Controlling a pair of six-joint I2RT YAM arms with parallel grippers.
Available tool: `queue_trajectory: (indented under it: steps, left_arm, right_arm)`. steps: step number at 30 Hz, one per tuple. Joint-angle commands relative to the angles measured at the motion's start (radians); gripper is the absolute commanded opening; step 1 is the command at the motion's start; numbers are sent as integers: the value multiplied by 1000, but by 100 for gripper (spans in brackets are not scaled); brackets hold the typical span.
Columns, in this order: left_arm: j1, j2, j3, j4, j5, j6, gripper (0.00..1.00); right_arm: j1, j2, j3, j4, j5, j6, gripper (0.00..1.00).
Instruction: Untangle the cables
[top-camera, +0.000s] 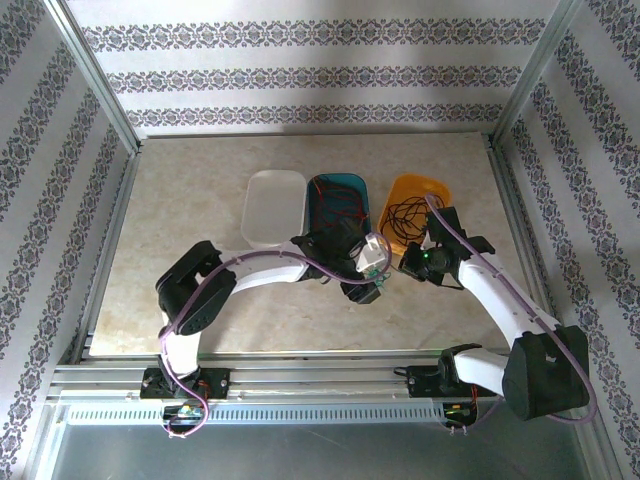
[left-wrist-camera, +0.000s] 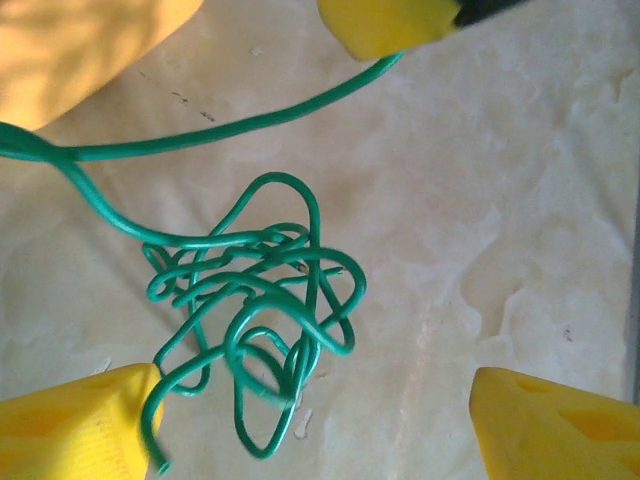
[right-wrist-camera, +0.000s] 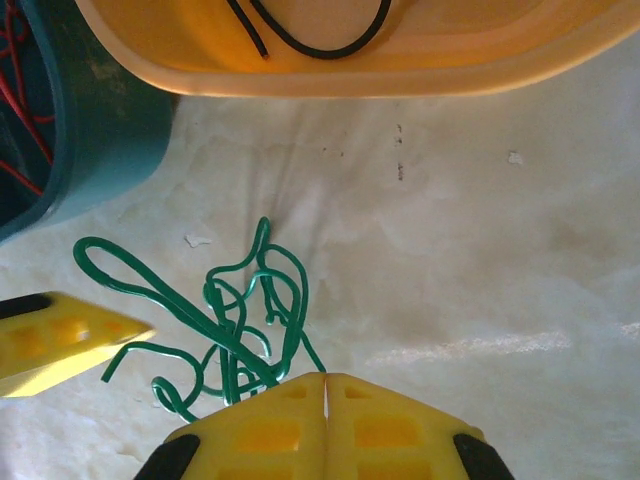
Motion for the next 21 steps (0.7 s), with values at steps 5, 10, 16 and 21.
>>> queue_trajectory:
  steps: [5, 10, 16, 21]
  left_arm:
    - [-2, 91, 46, 97, 36, -24, 40]
    - [4, 87, 4, 149, 32, -64, 3]
    - [38, -8, -113, 207, 69, -109, 0]
    - [76, -101, -209, 204, 76, -126, 0]
  right_arm:
    - [-38, -42, -36, 35, -81, 65, 0]
    - [-78, -84, -41, 13, -50, 70, 0]
    - [-142, -137, -53, -56, 94, 96, 0]
    - [-243, -192, -70, -138, 246, 115, 0]
